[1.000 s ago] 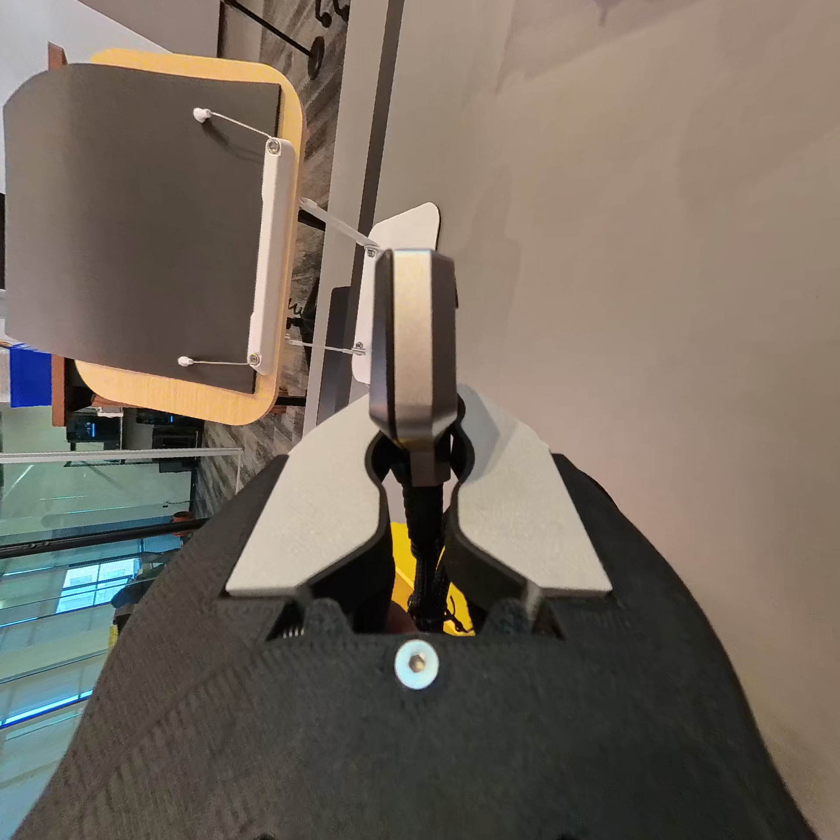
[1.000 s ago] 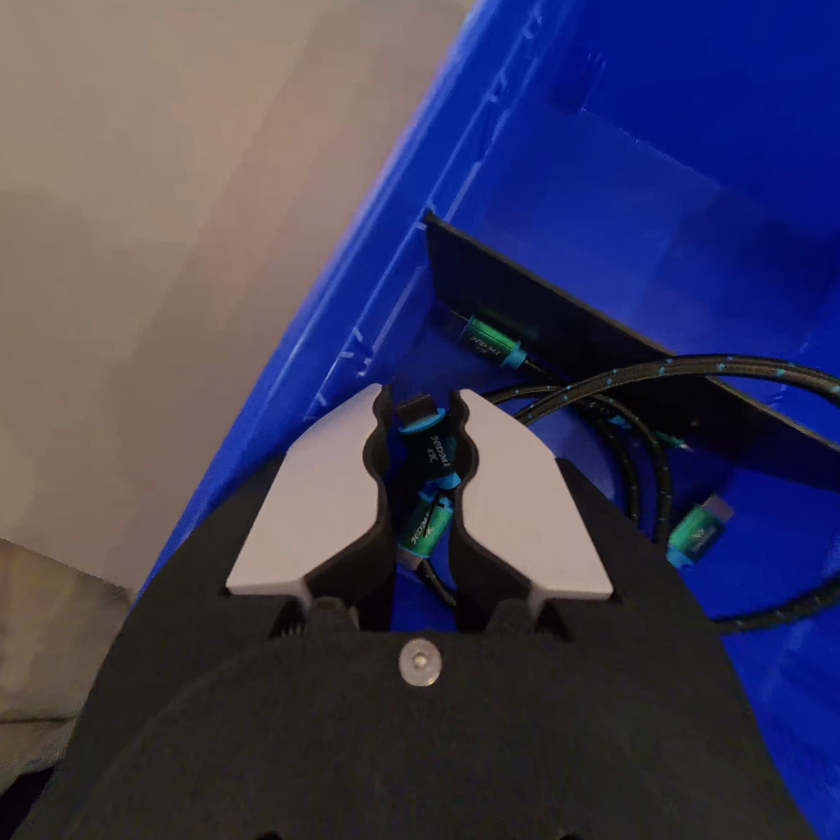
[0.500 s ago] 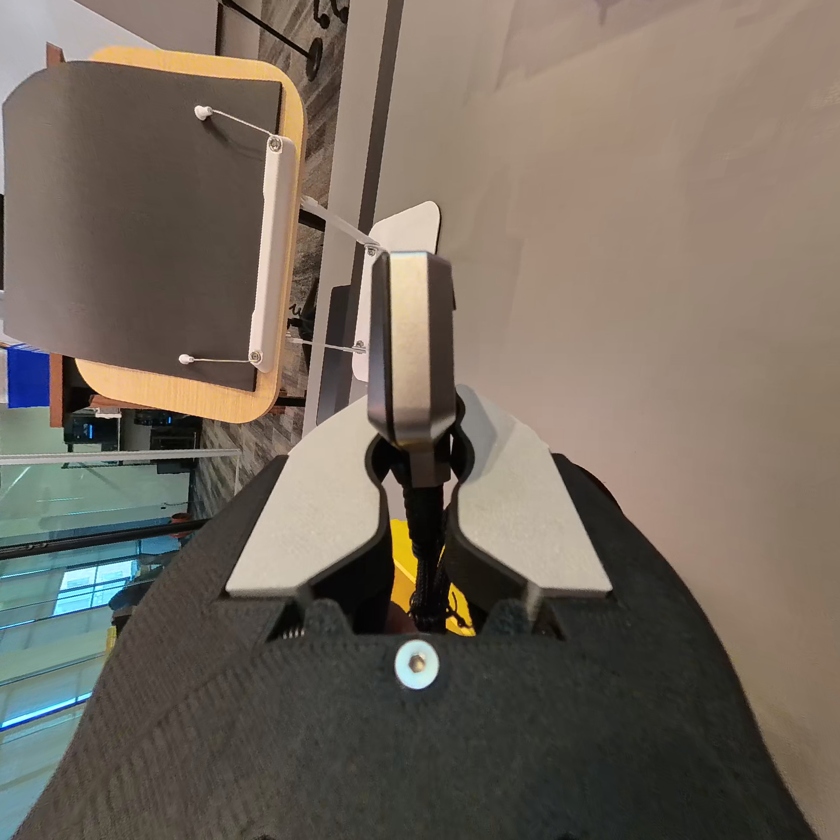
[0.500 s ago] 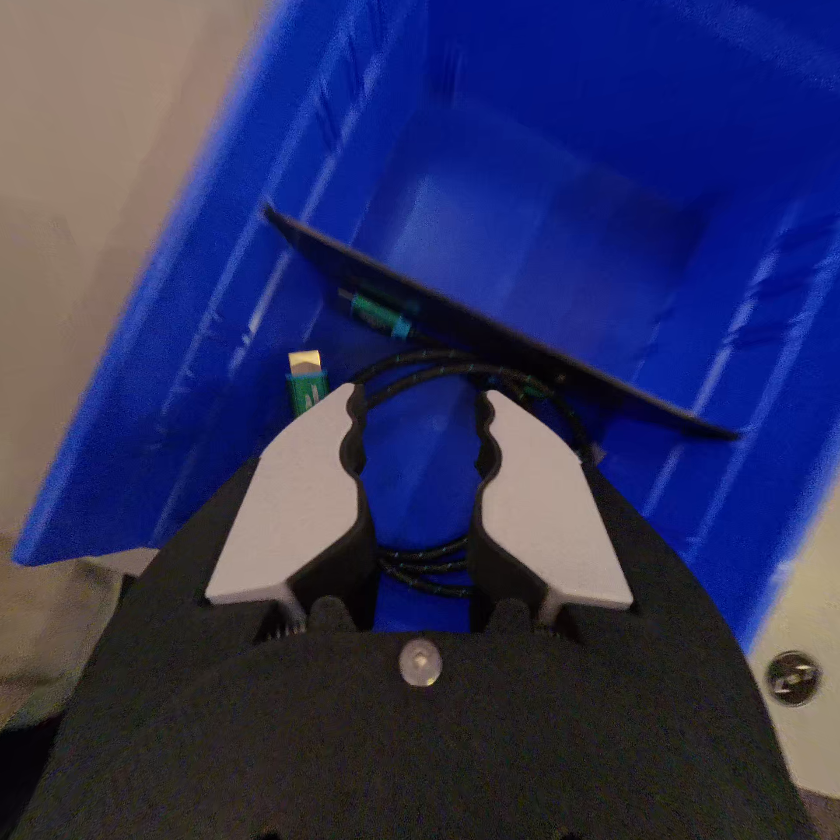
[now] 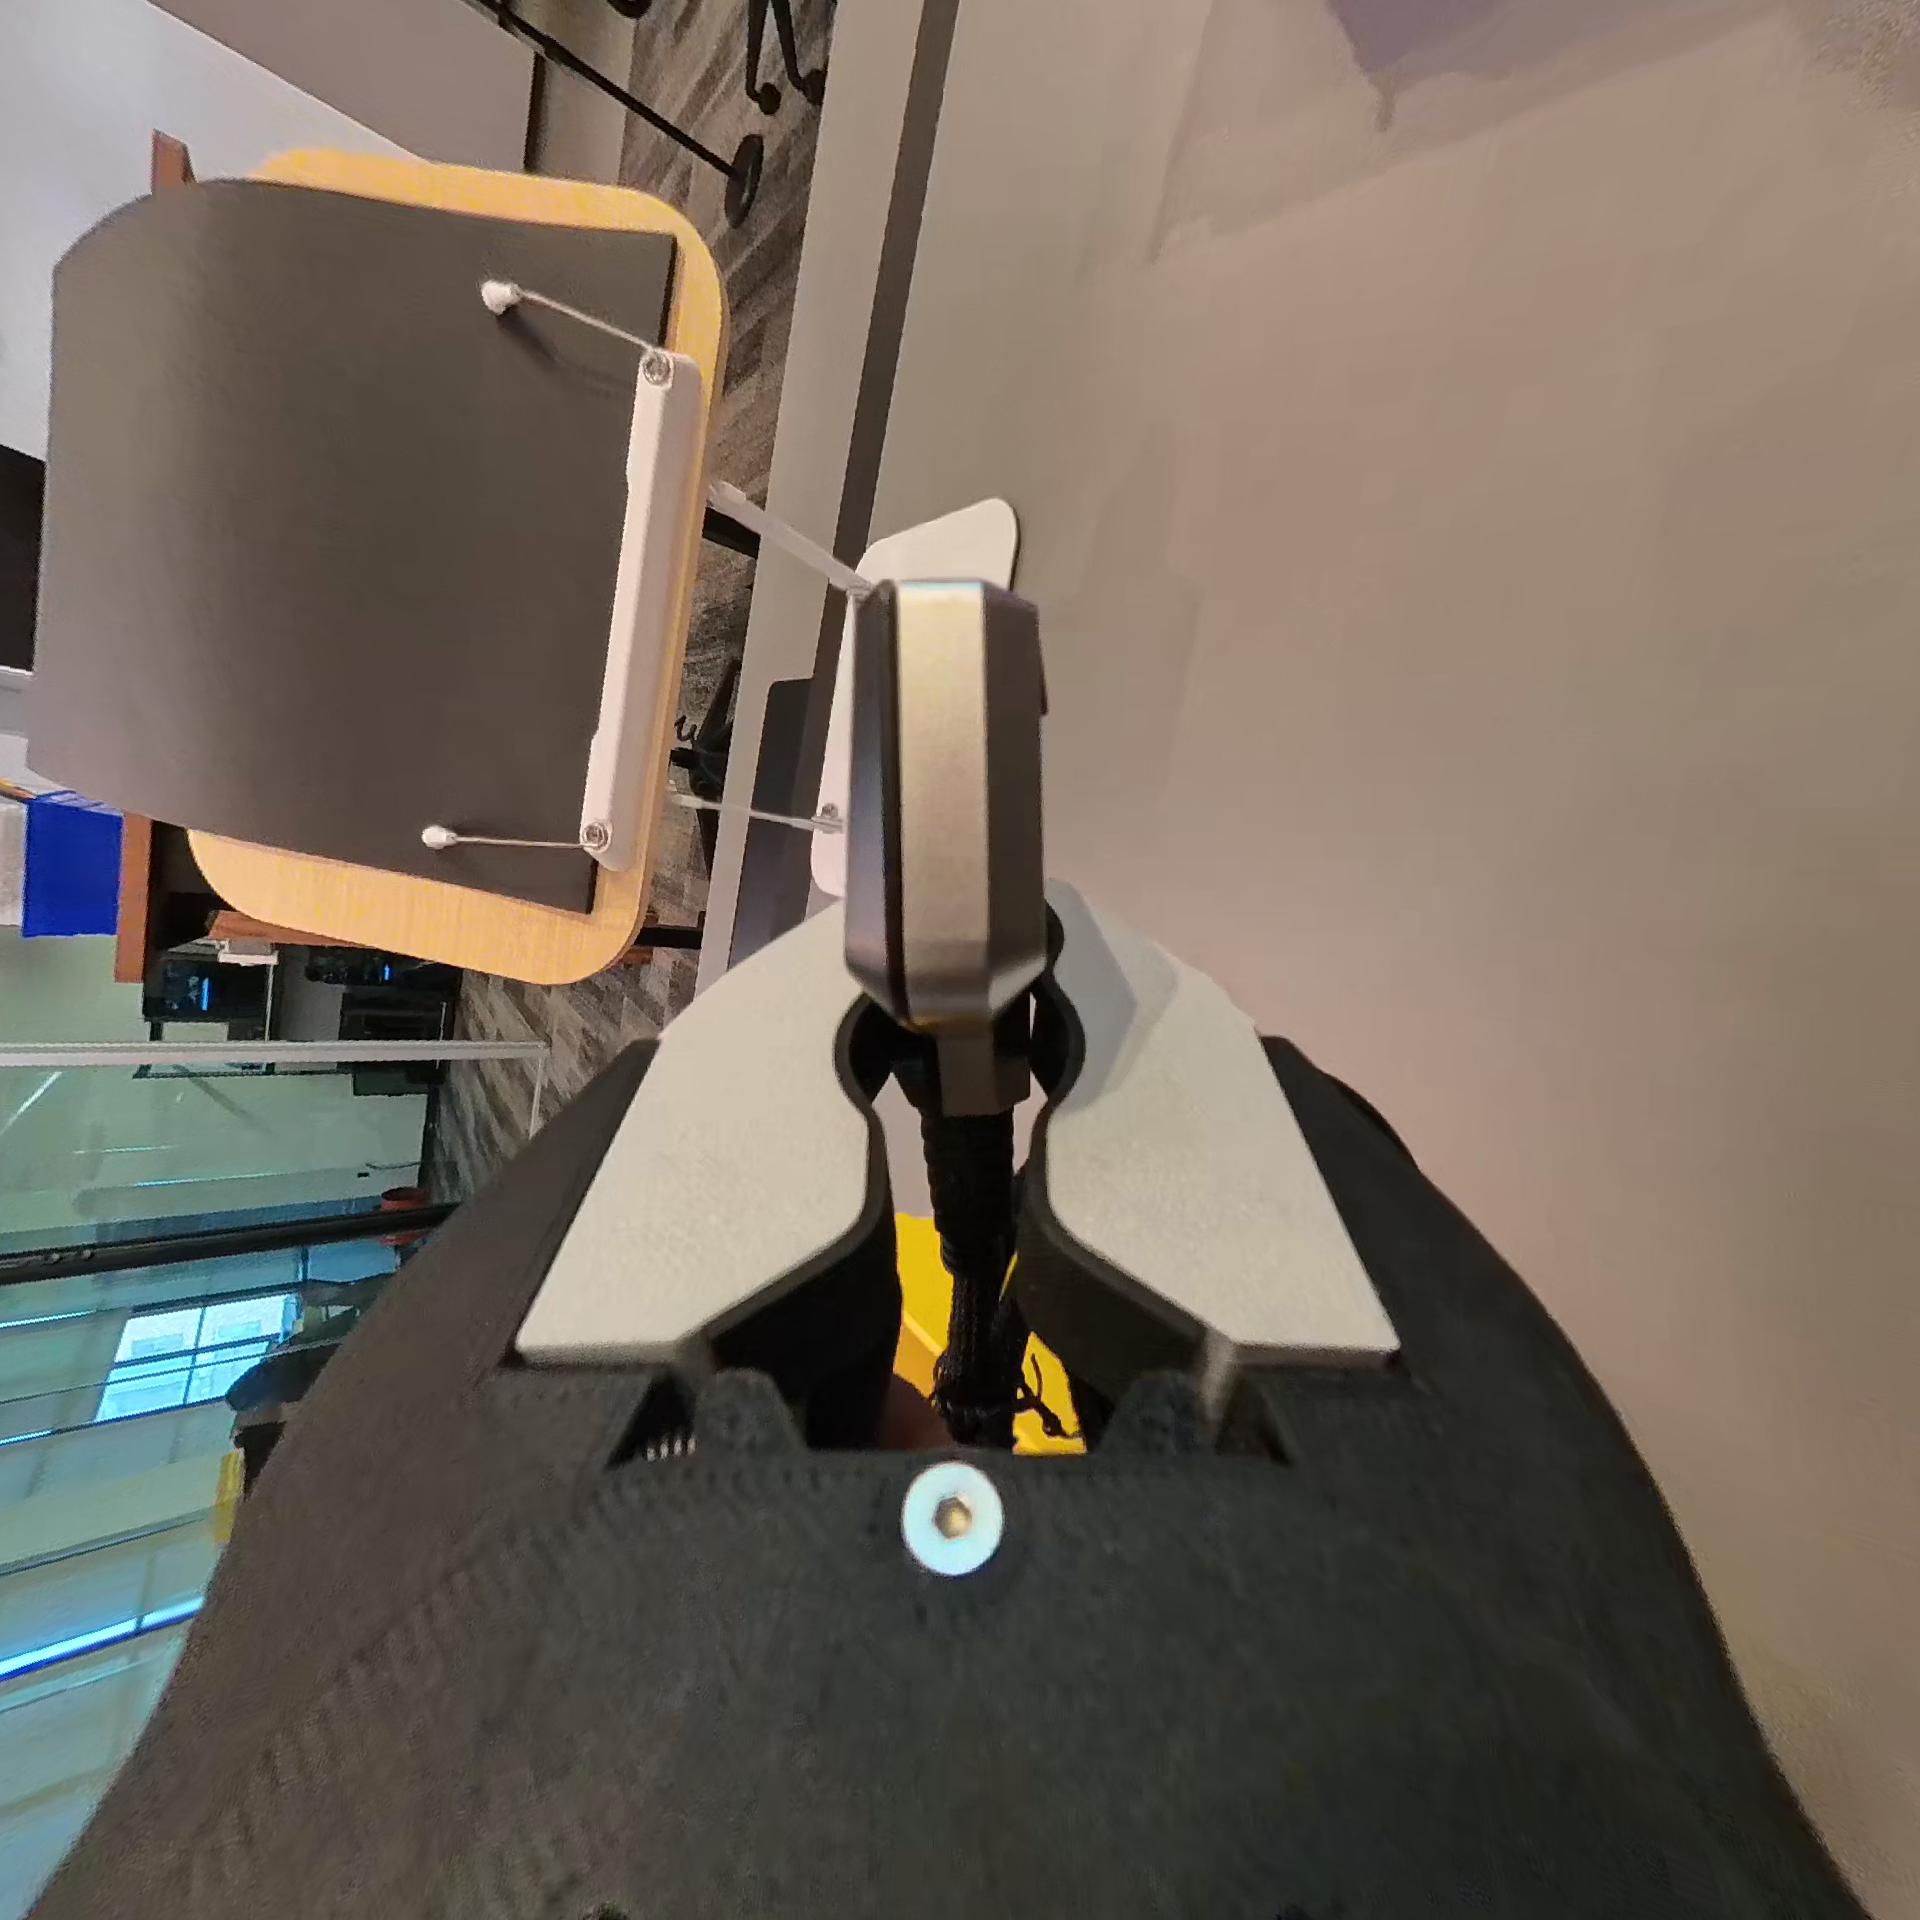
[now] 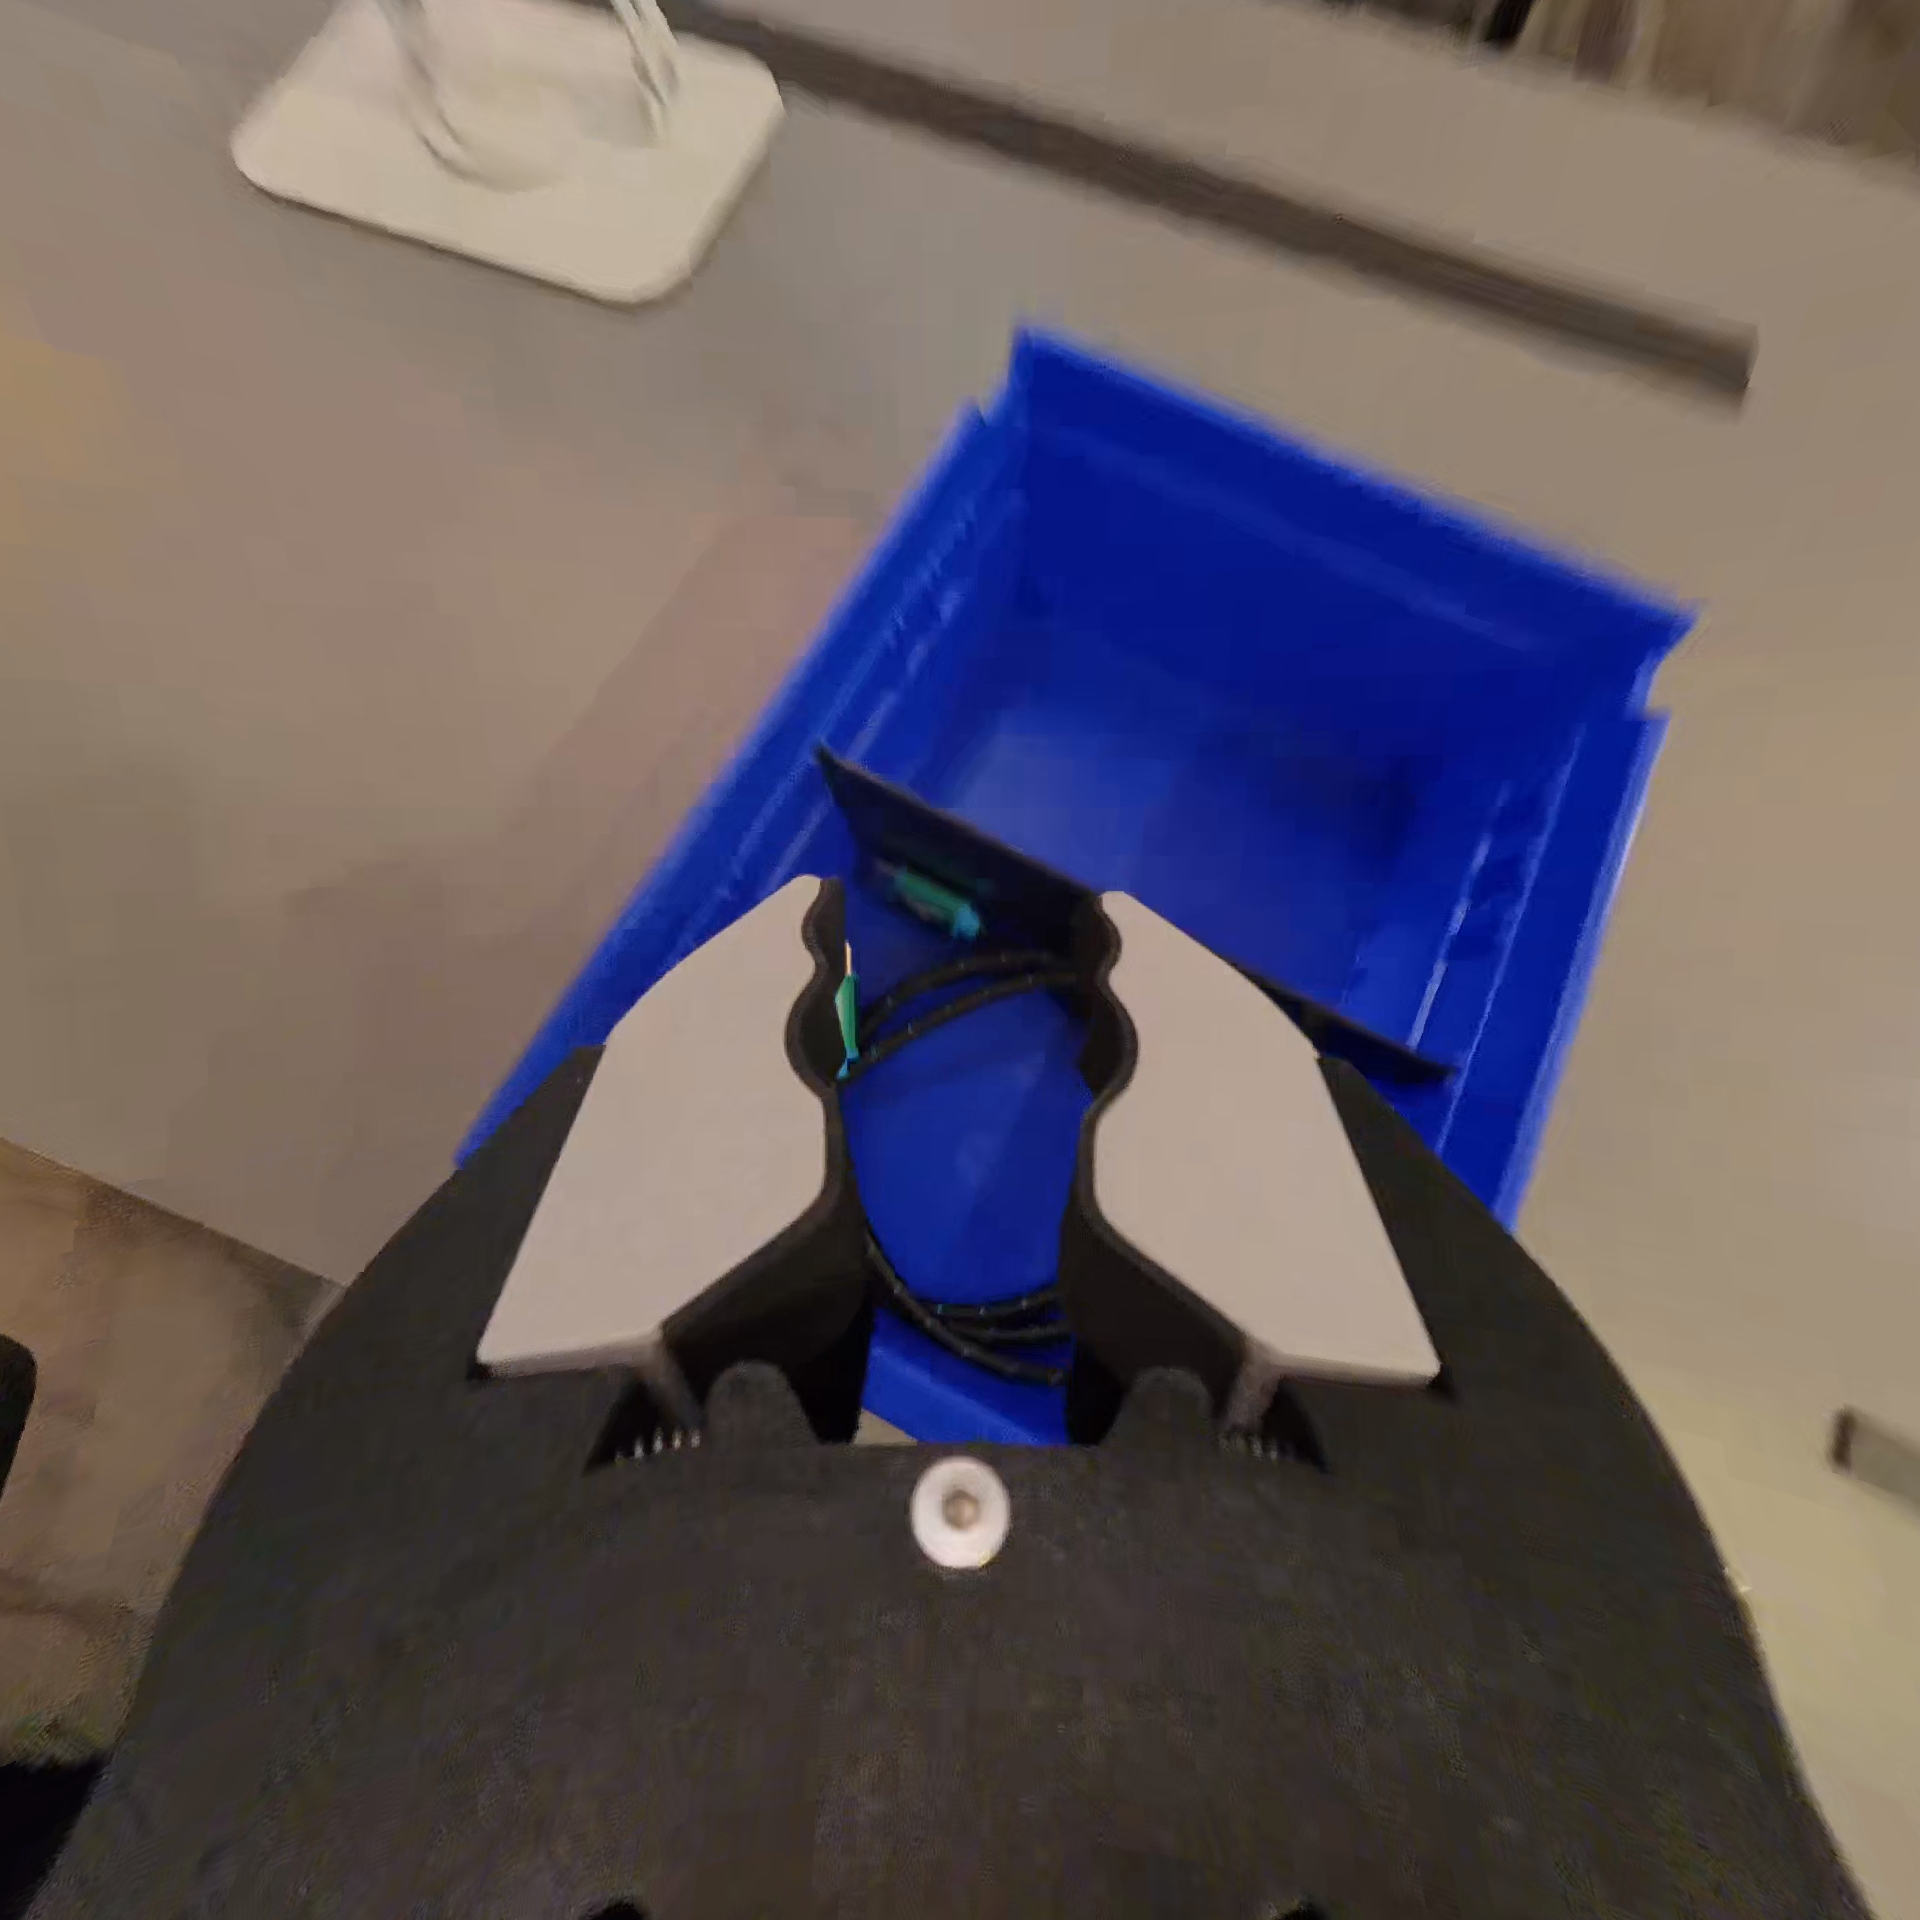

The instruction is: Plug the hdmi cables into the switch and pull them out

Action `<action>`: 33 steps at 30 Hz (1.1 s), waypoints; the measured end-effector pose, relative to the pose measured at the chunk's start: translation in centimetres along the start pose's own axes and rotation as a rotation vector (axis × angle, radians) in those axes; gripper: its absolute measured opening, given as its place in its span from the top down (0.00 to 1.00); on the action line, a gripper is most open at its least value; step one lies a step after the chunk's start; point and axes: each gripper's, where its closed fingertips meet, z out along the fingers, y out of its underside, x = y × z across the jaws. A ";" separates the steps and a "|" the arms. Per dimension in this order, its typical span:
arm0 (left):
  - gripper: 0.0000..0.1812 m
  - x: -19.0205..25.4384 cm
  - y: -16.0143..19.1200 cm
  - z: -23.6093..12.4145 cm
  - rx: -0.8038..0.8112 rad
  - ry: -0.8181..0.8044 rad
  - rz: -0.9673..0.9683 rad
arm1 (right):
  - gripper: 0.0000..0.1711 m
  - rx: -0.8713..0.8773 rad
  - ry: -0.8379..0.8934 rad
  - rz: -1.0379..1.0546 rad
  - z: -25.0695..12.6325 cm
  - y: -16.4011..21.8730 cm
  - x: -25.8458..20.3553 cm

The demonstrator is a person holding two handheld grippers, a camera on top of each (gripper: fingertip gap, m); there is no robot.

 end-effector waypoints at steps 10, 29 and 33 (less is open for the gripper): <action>0.88 1.4 -2.9 -0.2 0.096 0.020 -0.005 | 0.66 0.265 -0.273 -0.555 -0.7 -8.9 -17.7; 0.87 5.3 -6.4 -0.7 0.200 0.103 0.089 | 0.88 0.444 -0.364 -1.192 3.4 -10.3 -36.9; 0.80 1.6 -8.7 -3.3 0.308 -0.027 -0.032 | 0.89 0.451 -0.308 -1.075 2.2 -12.1 -33.1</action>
